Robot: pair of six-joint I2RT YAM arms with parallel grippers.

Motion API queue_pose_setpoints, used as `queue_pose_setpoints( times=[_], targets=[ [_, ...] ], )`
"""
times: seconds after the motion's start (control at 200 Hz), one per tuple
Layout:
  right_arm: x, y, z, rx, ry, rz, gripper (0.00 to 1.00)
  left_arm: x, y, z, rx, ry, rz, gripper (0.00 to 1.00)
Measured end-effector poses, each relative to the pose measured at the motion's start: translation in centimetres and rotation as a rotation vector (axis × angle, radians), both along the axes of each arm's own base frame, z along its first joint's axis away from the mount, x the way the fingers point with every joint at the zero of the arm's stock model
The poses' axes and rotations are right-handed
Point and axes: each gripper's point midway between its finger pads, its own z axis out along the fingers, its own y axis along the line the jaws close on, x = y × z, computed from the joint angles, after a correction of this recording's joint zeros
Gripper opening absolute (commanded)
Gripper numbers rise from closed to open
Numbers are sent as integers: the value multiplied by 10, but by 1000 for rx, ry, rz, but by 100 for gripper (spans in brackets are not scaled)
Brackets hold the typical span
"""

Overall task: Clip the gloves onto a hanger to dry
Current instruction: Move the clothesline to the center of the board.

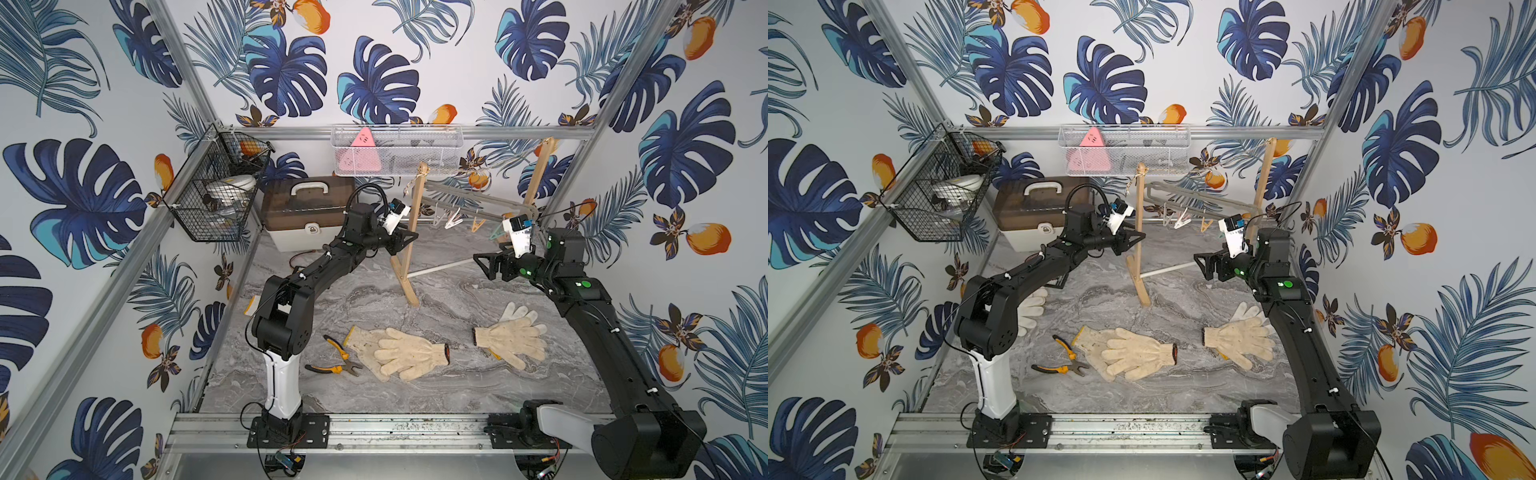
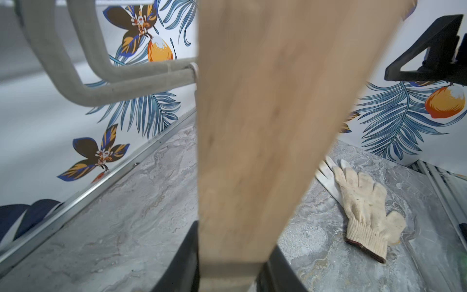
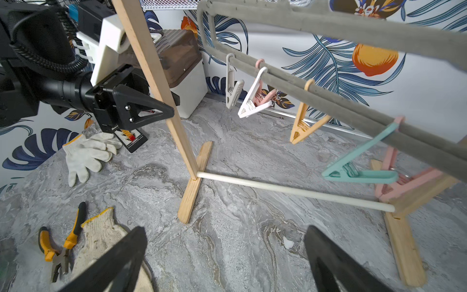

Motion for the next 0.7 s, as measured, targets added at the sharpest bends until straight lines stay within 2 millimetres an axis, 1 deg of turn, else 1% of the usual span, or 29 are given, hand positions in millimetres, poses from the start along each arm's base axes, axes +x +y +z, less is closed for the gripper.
queue_pose_setpoints(
  times=[0.12,0.225,0.42,0.545,0.7],
  targets=[
    [3,-3,12,-3,-23,-10,100,2,8,3,-15,6,-21,24],
    [5,-6,23,0,-47,-16,100,1,17,3,-6,3,-49,25],
    [6,-8,45,8,-93,-20,100,-7,24,-4,61,-23,-107,24],
    [7,-11,60,10,-125,-28,100,-9,41,-8,86,-43,-136,22],
    [9,-24,84,13,-174,-88,100,-13,60,-12,120,-63,-165,21]
  ],
)
